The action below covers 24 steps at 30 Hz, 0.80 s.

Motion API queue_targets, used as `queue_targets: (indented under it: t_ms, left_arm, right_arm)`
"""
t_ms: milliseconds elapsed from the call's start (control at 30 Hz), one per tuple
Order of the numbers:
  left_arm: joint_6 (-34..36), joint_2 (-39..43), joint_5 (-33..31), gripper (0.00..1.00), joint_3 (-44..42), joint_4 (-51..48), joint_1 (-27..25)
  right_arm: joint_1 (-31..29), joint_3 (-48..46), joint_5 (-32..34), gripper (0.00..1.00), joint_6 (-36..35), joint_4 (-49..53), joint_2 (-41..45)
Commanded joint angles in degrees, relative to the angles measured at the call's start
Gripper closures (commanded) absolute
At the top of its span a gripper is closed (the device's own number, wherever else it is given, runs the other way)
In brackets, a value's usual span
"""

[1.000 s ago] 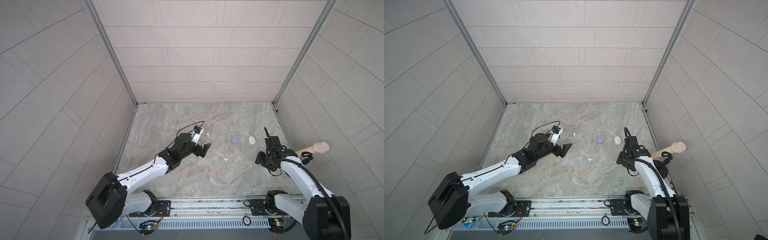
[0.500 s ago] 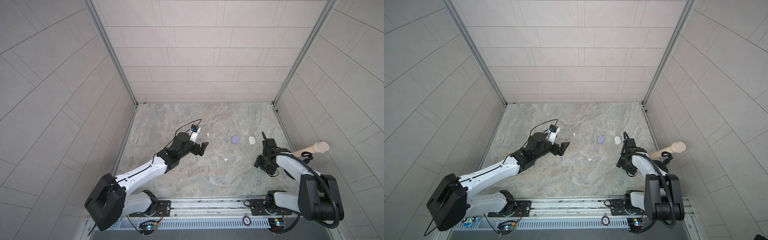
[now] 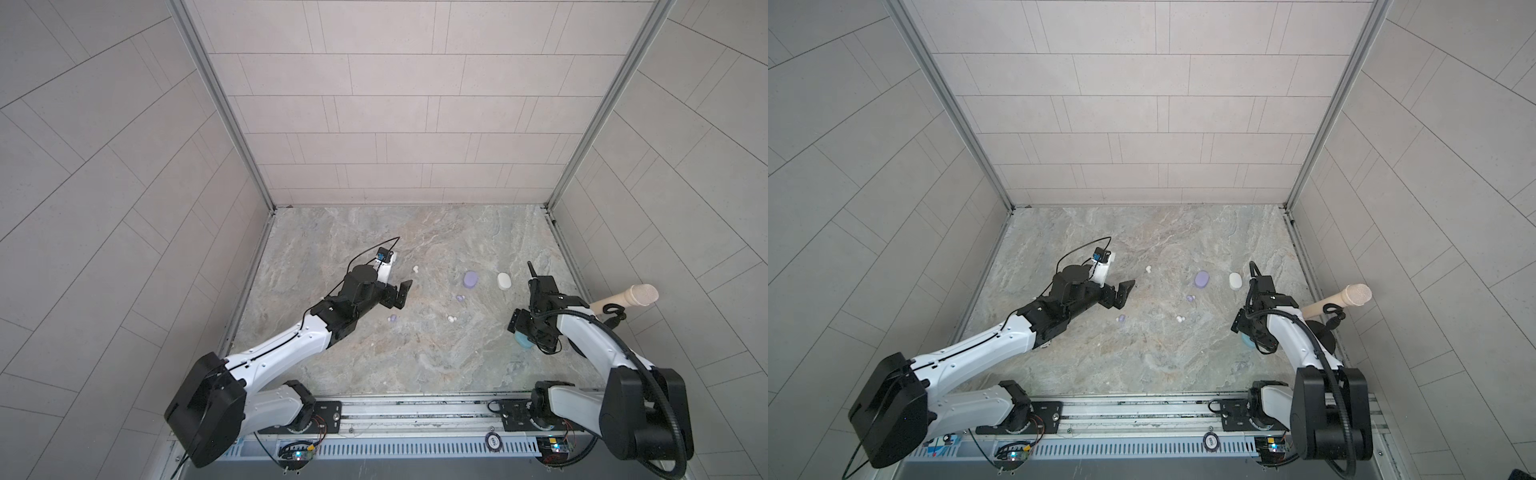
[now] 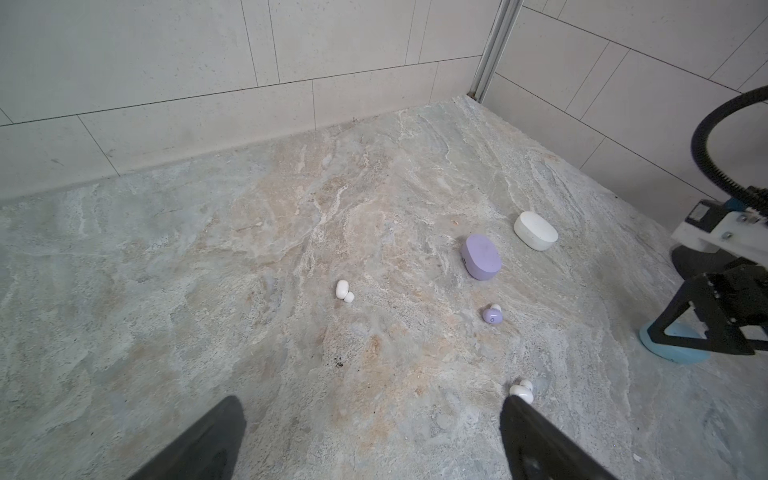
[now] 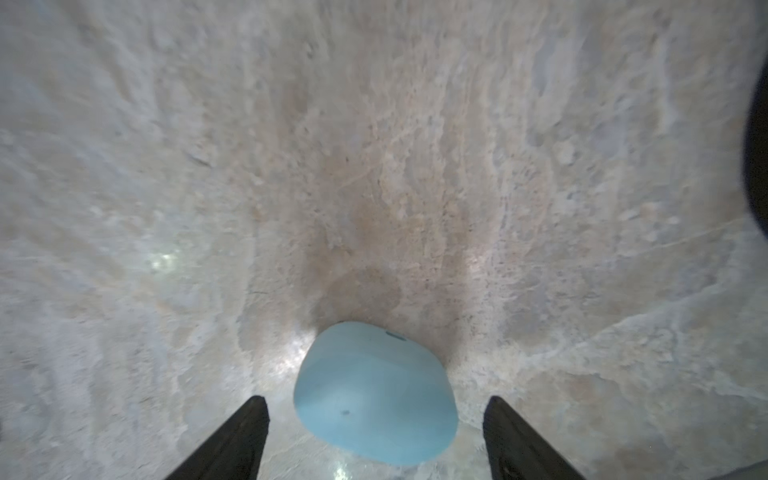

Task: Insert the wireless bluetooth earbuds into the charging case
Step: 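Lower the closed light-blue case onto the table and open the right gripper, then move the right gripper over the lilac case on the table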

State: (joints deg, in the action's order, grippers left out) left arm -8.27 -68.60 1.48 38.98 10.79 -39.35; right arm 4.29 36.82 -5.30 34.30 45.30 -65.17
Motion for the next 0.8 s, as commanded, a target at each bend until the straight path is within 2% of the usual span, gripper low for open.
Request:
queue_targets:
  t_ms: [0, 233, 367, 500, 767]
  left_arm:
    - [-0.9, 1.0, -0.4, 0.0, -0.7, 0.9, 0.2]
    - [-1.0, 1.6, 1.0, 0.0, -0.9, 1.6, 0.2]
    - [-1.3, 1.1, 2.3, 0.0, -1.1, 2.6, 0.2]
    - [-1.8, 0.2, 4.0, 0.0, -1.1, 3.3, 0.2]
    - [-1.1, -1.6, 7.5, 0.0, -1.4, 6.4, 0.2]
  right_arm:
    - [0.1, 2.7, -2.4, 0.15, -1.3, 4.6, 4.1]
    - [-6.0, 8.7, -5.3, 0.15, 0.1, 3.9, 7.3]
    - [-10.9, 14.8, -5.8, 0.15, -0.5, 1.3, 0.0]
    - [-12.6, 19.3, -8.1, 0.15, -1.9, -2.7, -9.2]
    - [-12.7, 23.2, -7.6, 0.15, -3.2, -12.0, -22.4]
